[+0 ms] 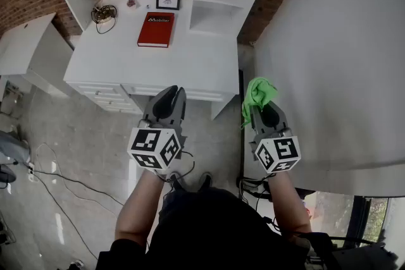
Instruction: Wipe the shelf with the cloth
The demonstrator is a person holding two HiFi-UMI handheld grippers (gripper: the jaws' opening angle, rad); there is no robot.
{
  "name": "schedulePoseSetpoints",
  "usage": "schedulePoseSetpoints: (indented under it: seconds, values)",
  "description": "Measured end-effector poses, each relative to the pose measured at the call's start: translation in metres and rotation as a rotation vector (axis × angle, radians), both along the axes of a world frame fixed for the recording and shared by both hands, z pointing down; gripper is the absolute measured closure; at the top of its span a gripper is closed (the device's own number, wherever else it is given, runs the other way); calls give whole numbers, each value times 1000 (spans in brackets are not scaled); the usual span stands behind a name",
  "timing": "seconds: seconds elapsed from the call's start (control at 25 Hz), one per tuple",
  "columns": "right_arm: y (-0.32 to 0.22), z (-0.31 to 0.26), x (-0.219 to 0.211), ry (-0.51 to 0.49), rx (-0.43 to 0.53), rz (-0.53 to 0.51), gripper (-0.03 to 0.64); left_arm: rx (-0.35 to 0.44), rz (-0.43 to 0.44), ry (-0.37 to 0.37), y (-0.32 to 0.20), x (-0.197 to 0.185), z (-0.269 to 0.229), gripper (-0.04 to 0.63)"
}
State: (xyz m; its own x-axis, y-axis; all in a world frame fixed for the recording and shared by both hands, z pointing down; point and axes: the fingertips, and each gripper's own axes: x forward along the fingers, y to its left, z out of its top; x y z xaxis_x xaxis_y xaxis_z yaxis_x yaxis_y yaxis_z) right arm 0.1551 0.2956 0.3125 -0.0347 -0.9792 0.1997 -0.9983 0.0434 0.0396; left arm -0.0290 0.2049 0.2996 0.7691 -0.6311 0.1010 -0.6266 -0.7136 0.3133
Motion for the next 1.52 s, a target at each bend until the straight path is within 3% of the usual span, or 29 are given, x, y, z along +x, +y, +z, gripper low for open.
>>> schedulePoseSetpoints:
  seconds: [0.4, 0.76, 0.96, 1.24, 1.52]
  values:
    - [23, 10, 46, -53, 19, -20, 565, 21, -21, -48, 32, 45, -6, 538]
    - [28, -1, 83, -90, 56, -16, 563, 49, -45, -50, 43, 70, -18, 538]
    - [24, 8, 93, -86, 46, -18, 563, 24, -70, -57, 44, 70, -2, 538]
    - [-8, 30, 95, -72, 6, 2, 563, 9, -81, -33, 0, 65, 12, 538]
    - [-73, 28, 103, -30, -17, 62, 563, -4, -22, -3, -80, 77, 16, 538]
